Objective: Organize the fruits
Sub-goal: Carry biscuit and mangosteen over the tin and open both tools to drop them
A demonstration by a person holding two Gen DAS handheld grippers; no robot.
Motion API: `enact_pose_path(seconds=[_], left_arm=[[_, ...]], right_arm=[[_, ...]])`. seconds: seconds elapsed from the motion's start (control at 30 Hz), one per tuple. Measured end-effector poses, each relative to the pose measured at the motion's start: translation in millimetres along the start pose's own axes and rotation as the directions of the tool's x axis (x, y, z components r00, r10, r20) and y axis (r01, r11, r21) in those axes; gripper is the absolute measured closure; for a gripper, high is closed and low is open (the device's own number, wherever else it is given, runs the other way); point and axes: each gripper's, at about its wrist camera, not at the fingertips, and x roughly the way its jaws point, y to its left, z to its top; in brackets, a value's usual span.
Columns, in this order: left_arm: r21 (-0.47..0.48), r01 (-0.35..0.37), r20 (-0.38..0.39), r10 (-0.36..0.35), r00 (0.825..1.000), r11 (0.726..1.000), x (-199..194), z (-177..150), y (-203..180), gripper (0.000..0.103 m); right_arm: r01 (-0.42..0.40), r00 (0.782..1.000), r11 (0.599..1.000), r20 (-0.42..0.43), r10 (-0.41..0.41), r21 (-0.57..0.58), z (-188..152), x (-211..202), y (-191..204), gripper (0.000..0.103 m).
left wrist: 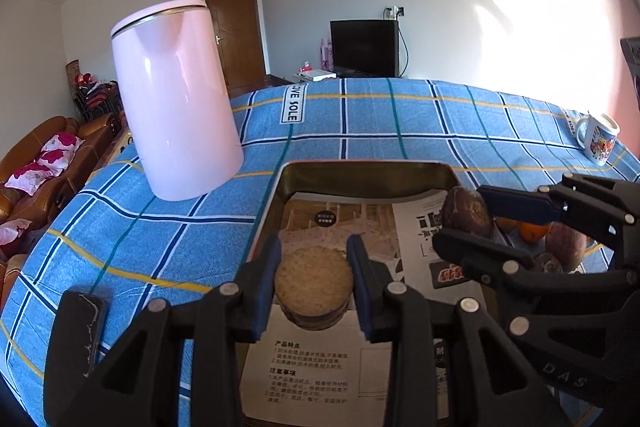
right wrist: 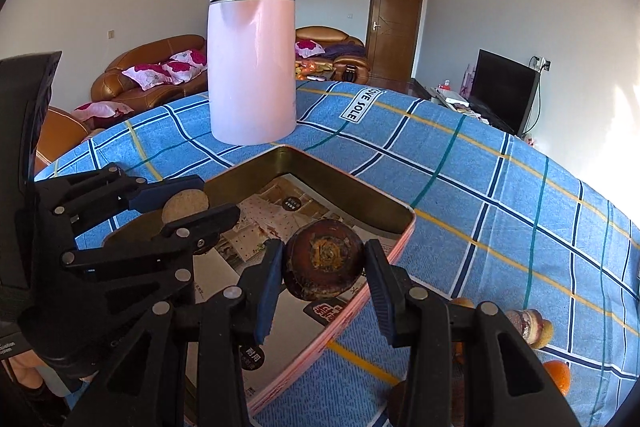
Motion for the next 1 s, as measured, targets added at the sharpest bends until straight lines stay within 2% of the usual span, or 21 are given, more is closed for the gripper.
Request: enact_pose_path(seconds=[0.3,0.33,0.4,0.43,0.47,0.57,0.7,0.8,1.0], left_arm=[[-0.017,-0.008,-0.001,0.008,1.000,1.000,-2,-1,6,0.065],[-0.025,-0.007,0.004,0.007,1.000,1.000,-4,0,7,0.062],[-0.043,-0.002,0.024,0.003,1.000,0.999,-12,0,9,0.049],[-0.051,-0.001,0.039,0.003,0.999,0.999,-17,0,9,0.036],[-0.055,0.005,0.060,-0.002,0.998,0.998,-22,0,8,0.028],[-0.051,0.030,0.097,-0.025,0.995,0.998,-35,0,0,0.026],[-0.033,0.087,0.109,-0.083,0.991,0.996,-45,0,-19,0.025],[-0.014,0.123,0.109,-0.120,0.987,0.992,-49,-2,-38,0.019],[0.036,0.175,0.076,-0.177,0.981,0.984,-48,-8,-73,0.017]], right_arm=[[-0.022,0.999,1.000,-0.036,0.023,0.007,-4,9,4,0.060],[-0.023,0.999,1.000,-0.035,0.023,0.011,-4,9,3,0.058],[-0.012,1.000,1.000,-0.025,0.013,0.014,-5,2,2,0.050],[-0.003,1.000,1.000,-0.018,0.003,0.015,-6,-4,0,0.042],[-0.003,1.000,1.000,-0.008,0.003,0.016,-8,-11,-3,0.039],[0.022,1.000,0.999,0.018,-0.023,0.028,-20,-38,-18,0.039],[0.102,0.994,0.993,0.018,-0.104,0.065,-45,-75,-50,0.038],[0.162,0.987,0.982,0.001,-0.163,0.100,-67,-97,-74,0.035],[0.175,0.984,0.975,-0.069,-0.167,0.133,-109,-111,-97,0.035]])
